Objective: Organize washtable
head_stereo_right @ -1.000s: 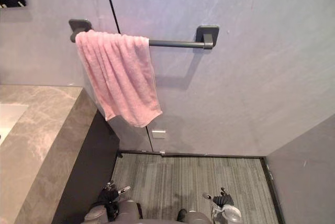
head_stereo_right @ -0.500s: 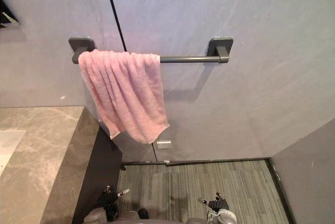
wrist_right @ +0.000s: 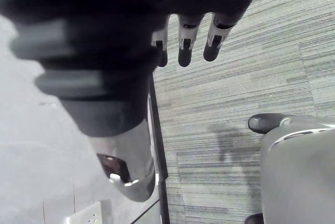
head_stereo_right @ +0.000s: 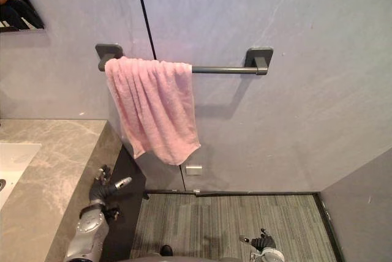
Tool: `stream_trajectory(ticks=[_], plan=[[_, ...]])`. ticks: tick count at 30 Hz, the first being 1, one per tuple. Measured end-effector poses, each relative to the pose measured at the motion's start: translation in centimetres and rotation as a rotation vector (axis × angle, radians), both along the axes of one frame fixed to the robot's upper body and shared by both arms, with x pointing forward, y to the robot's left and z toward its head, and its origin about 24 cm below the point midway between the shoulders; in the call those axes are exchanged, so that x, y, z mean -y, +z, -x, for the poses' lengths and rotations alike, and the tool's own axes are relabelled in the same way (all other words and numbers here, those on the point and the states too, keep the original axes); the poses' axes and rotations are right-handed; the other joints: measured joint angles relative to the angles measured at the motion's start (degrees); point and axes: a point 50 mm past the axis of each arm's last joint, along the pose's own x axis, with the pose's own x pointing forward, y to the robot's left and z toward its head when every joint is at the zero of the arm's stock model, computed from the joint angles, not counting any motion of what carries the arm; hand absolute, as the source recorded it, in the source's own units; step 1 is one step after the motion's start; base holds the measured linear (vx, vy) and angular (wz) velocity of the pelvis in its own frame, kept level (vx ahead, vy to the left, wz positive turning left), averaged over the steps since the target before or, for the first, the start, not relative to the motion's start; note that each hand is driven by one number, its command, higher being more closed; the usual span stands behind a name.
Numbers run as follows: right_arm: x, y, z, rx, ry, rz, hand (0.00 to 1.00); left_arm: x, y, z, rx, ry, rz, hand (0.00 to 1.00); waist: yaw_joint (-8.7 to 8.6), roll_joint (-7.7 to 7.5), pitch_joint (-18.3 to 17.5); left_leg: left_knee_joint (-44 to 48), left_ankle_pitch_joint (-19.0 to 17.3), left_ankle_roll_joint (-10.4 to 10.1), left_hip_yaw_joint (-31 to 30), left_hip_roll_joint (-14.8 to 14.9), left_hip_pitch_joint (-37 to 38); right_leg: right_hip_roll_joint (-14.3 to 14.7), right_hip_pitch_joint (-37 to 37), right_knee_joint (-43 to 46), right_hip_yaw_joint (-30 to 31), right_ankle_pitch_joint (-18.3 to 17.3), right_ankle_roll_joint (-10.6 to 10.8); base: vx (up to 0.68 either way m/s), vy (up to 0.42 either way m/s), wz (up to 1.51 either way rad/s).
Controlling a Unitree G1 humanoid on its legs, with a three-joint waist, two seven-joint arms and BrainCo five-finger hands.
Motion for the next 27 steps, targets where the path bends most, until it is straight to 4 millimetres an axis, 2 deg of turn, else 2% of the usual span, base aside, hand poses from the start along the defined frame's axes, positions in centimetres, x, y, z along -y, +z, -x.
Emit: stream_trajectory(ticks=[4,9,16,17,22,23,27], plan=[[0.0,0.1,-0.2,0.014,0.004,0.003,0.0,0.1,1.0,-0.4,0.046,0.01,-0.014,0.0,-0.02,-0.09,-0.1,-0.3,0.0,0.0,0.0,-0.1,0.0,-0.1,0.0,-0.5,0.2,0.1,0.2,0.0,0.0,0.0],[0.1,0.1,-0.2,0.015,0.01,0.009,0.0,0.1,3.3,-1.1,0.146,0.01,-0.061,0.0,-0.13,0.06,-0.5,-0.8,0.1,0.1,0.0,-0.1,0.0,0.2,0.1,-1.4,0.4,0.2,0.2,0.06,-0.012,-0.03],[1.2,0.6,-1.2,0.035,0.035,0.044,0.0,0.5,5.7,-3.7,0.227,-0.094,-0.143,0.0,-0.65,0.73,-1.0,-0.9,0.1,0.1,-1.4,0.0,0.1,0.6,0.5,-2.0,0.8,0.8,-0.7,0.05,-0.016,-0.02],[1.5,0.9,-1.7,0.045,0.042,0.056,0.0,0.5,6.0,-4.0,0.238,-0.102,-0.161,0.0,-1.26,0.75,-1.0,-0.9,0.1,0.1,-1.5,0.1,0.2,0.6,0.5,-2.1,1.2,1.1,-1.1,0.0,0.0,0.0],[2.0,1.2,-2.4,0.062,0.062,0.077,0.0,0.6,6.5,-5.1,0.242,-0.131,-0.21,0.0,-1.76,0.68,-1.0,-1.1,0.0,0.3,-1.3,-0.1,0.4,0.6,0.6,-3.8,2.4,2.5,-1.0,-0.06,0.018,-0.11],[1.9,1.2,-2.4,0.061,0.064,0.077,0.0,0.5,6.5,-5.2,0.239,-0.137,-0.219,1.0,-1.8,0.67,-1.0,-1.1,0.0,0.3,-1.3,-0.1,0.4,0.6,0.6,-3.9,2.6,2.6,-1.0,-0.12,0.016,-0.14],[1.7,1.1,-2.2,0.051,0.089,0.077,0.0,0.4,6.6,-5.6,0.23,-0.158,-0.254,1.0,-2.1,0.68,-1.0,-1.1,0.0,0.2,-1.3,-0.2,0.3,0.6,0.1,-4.2,3.4,2.8,-0.5,-0.08,0.003,-0.07]])
